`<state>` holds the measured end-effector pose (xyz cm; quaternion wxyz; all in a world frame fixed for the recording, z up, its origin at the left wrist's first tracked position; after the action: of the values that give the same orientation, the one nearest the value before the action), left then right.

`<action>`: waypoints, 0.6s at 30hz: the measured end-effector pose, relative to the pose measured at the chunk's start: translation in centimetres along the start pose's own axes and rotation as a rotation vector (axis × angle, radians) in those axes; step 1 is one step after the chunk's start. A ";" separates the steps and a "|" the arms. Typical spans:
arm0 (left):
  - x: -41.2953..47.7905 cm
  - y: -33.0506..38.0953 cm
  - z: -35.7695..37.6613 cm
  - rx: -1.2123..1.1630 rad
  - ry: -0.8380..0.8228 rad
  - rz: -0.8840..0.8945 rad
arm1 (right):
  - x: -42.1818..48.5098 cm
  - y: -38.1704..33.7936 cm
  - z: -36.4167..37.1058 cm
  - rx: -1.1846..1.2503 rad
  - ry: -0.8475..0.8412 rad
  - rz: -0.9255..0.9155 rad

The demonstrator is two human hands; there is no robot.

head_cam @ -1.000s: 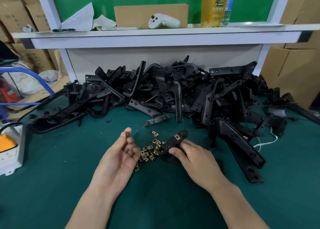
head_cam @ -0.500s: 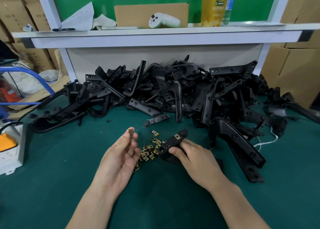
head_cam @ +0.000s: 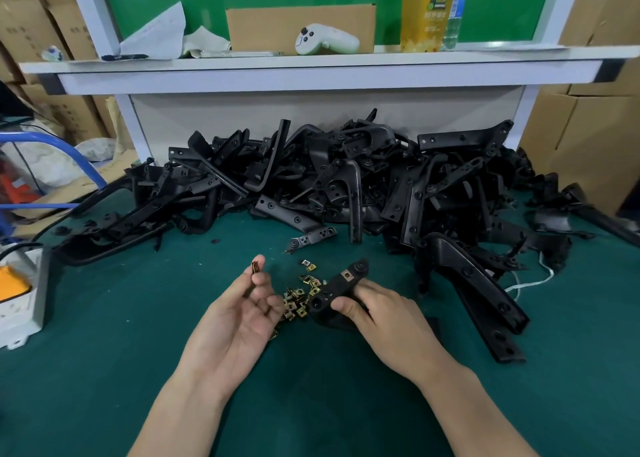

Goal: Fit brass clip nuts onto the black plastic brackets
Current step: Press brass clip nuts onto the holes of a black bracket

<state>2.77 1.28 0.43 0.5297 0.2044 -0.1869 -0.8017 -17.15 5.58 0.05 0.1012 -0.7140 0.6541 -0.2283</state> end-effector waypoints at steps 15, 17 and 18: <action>-0.5 -1.0 0.4 0.846 0.086 0.306 | -0.1 -0.1 -0.1 0.003 -0.017 0.001; -0.7 -1.1 0.8 0.928 0.078 0.327 | 0.0 0.0 0.1 0.012 -0.016 -0.009; -0.8 -1.2 0.9 0.952 0.071 0.326 | 0.1 0.1 0.2 0.009 -0.017 -0.011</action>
<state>1.65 2.55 0.70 0.5018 0.4187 -0.5432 -0.5270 -17.15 5.48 -0.10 0.1085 -0.7192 0.6481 -0.2257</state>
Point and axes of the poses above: each hand's wrist, its own x-axis towards the middle knuckle, its own z-axis out of the palm, y = z × x, the point moved 4 cm from there along x, towards the middle knuckle, and after that the axes turned 4 degrees about -x, right-handed, at the moved point
